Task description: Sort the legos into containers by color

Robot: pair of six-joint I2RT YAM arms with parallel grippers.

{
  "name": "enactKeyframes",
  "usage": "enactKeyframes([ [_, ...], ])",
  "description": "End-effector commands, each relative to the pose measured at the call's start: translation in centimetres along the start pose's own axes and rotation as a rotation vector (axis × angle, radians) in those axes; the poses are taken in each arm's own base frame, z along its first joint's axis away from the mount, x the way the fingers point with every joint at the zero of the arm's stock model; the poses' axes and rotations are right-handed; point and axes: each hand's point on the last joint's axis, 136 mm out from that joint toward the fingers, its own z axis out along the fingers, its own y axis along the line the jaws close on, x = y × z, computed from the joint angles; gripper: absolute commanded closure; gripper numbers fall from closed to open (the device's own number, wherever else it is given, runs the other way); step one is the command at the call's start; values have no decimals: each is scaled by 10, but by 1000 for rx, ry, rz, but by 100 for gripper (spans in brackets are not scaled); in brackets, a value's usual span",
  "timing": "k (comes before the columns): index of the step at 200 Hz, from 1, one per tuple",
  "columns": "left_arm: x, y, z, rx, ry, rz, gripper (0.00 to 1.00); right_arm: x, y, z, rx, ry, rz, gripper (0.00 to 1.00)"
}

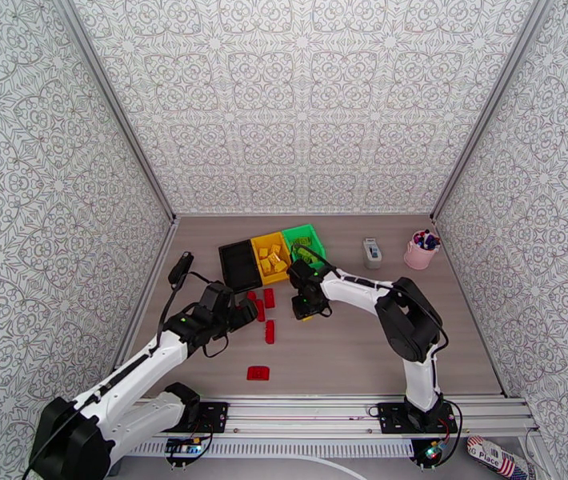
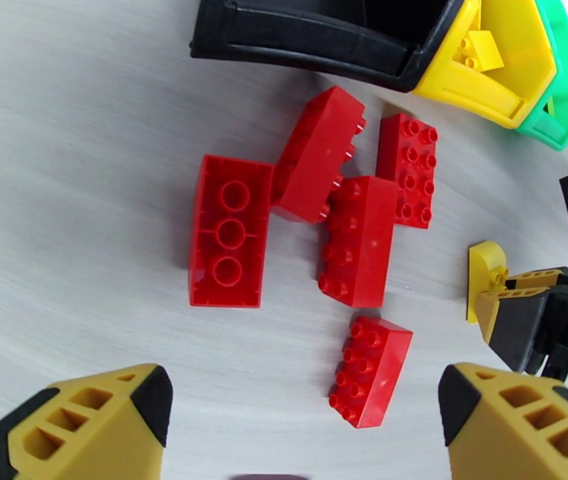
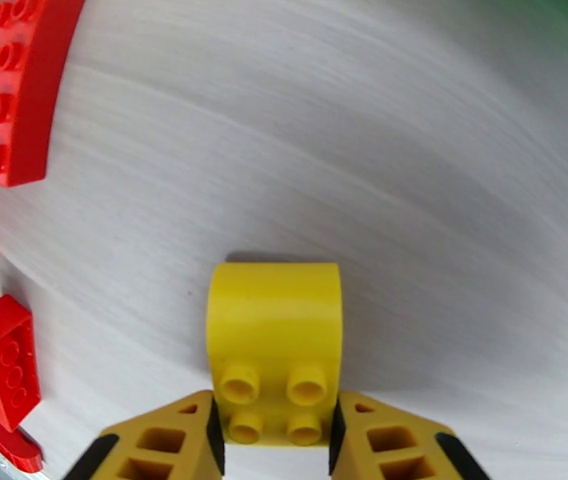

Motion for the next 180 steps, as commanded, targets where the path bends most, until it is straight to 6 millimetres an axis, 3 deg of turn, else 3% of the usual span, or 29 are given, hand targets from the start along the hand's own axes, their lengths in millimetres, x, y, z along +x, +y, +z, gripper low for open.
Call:
enactKeyframes([
  [1, -1, -13, 2, 44, 14, 1, 6, -10, 7, -19, -64, -48, 38, 68],
  [83, -18, -46, 5, 144, 11, 13, 6, -27, 22, -50, -222, -106, 105, 71],
  [128, -38, -64, 3, 187, -13, 21, 6, -39, 24, -64, -308, -137, 158, 71],
  [180, -70, -60, -10, 196, -73, -5, 6, -68, 31, -78, -432, -194, 228, 70],
])
